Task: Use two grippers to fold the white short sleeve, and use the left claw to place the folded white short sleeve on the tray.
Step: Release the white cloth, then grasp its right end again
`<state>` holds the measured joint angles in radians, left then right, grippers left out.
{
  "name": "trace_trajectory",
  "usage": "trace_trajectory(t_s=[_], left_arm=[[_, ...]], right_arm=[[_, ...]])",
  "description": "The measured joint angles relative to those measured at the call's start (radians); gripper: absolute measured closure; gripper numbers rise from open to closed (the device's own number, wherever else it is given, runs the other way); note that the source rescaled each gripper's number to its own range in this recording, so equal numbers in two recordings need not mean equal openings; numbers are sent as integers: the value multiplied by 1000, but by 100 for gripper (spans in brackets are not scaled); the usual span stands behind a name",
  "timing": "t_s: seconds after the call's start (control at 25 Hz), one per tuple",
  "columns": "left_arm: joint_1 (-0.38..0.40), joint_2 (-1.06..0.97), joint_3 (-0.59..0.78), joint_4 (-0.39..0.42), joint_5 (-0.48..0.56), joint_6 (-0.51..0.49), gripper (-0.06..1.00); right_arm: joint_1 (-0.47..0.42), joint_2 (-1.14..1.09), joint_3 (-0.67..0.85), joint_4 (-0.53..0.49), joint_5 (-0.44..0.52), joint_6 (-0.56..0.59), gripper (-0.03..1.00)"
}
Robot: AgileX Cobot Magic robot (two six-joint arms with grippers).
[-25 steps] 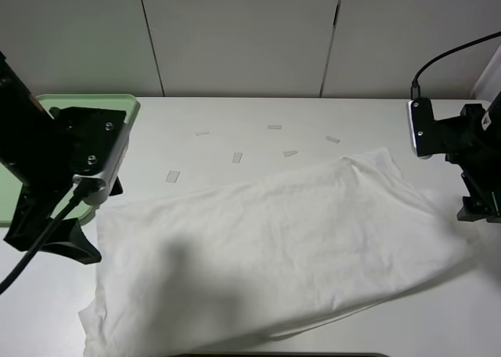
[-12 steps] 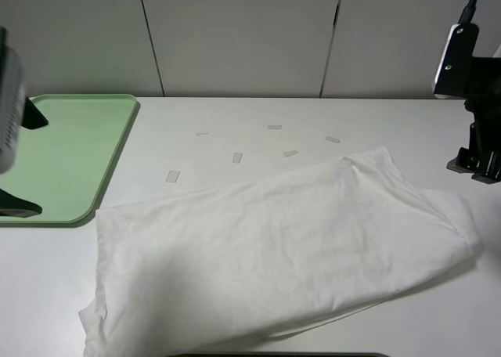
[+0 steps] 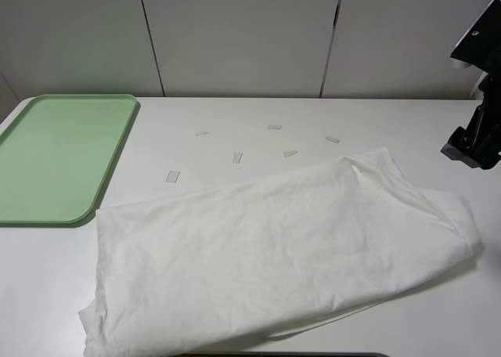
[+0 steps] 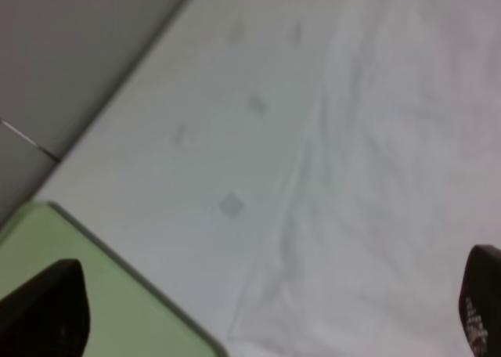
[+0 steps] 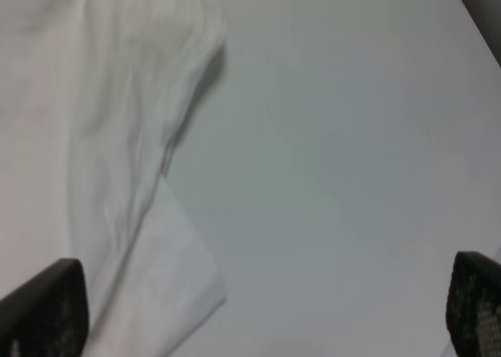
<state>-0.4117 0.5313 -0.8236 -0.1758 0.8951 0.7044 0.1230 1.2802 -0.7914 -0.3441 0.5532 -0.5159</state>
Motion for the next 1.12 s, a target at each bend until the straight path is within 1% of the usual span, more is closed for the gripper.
trace_trajectory(t_s=[0.2, 0.36, 0.52, 0.56, 0.6, 0.64, 0.68, 0.76, 0.8, 0.88, 1.0, 1.12], left_arm=[[0, -216, 1, -13, 5, -134, 0], [0, -335, 2, -11, 79, -245, 0], [0, -418, 6, 48, 148, -386, 0], [0, -418, 6, 48, 148, -386, 0], [0, -438, 6, 68, 161, -423, 0], [0, -474, 6, 92, 181, -481, 0], [0, -474, 6, 92, 181, -481, 0], [0, -520, 21, 101, 190, -531, 0], [0, -538, 54, 101, 211, -546, 0], [0, -538, 94, 102, 220, -552, 0], [0, -539, 148, 102, 205, -558, 0], [0, -539, 221, 99, 177, -563, 0]], right_arm=[[0, -72, 0, 81, 5, 17, -3], [0, -154, 0, 183, -19, 17, -3], [0, -240, 0, 293, -19, 16, -3], [0, -262, 0, 314, -16, 16, -3], [0, -262, 0, 314, -16, 16, -3], [0, -279, 0, 325, -13, 15, -3], [0, -295, 0, 344, -8, 14, -3], [0, -344, 0, 370, 16, 14, -3], [0, -354, 0, 379, 20, 14, -3], [0, -378, 0, 386, 38, 13, -3], [0, -394, 0, 397, 59, 13, -3], [0, -395, 0, 432, 75, 13, -3]])
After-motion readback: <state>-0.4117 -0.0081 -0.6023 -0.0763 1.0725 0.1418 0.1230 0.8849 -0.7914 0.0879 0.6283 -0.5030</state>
